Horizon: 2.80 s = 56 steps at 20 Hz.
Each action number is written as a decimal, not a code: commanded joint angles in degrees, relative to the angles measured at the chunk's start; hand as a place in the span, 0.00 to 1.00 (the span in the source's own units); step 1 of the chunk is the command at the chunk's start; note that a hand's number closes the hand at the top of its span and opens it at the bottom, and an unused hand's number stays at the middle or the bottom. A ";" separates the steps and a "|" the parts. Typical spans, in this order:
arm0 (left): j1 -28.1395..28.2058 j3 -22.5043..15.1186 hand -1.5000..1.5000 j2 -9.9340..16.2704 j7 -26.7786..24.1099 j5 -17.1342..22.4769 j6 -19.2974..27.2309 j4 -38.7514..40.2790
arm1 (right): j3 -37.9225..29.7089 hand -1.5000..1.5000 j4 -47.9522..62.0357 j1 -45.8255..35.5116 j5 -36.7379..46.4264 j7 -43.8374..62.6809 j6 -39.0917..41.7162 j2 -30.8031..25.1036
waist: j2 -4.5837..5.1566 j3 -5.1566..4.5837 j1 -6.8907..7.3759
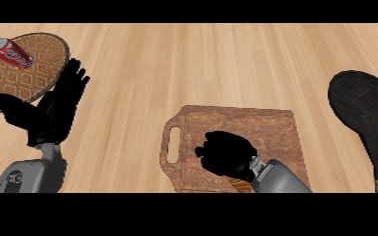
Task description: Pick the croissant from the cutting board and place it in the pan
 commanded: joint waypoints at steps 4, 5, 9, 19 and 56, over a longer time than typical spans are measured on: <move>1.72 1.93 0.50 1.05 -0.38 -0.49 1.19 -0.84 | -21.76 1.00 4.67 6.23 -3.58 20.92 2.09 5.50 | 0.73 0.43 -3.33; 1.36 2.23 0.50 1.22 1.06 0.23 1.11 -1.06 | -26.28 1.00 4.73 5.89 -4.23 25.05 2.03 6.83 | 0.70 0.49 -4.32; 2.01 1.86 0.50 0.93 -0.05 -0.43 1.25 -1.35 | -37.65 1.00 1.49 5.07 -4.14 40.84 -2.11 11.00 | 0.29 0.37 -3.72; 1.48 -1.33 0.50 -1.90 -0.24 -1.95 1.93 -1.87 | -31.30 1.00 -17.21 -6.71 10.41 60.45 -6.54 10.81 | 0.25 0.33 -0.52; -1.51 -0.33 0.50 -2.60 1.47 -2.86 -0.01 -0.07 | -71.69 1.00 35.75 -9.58 -19.63 19.35 -40.50 -18.98 | 0.89 0.47 0.66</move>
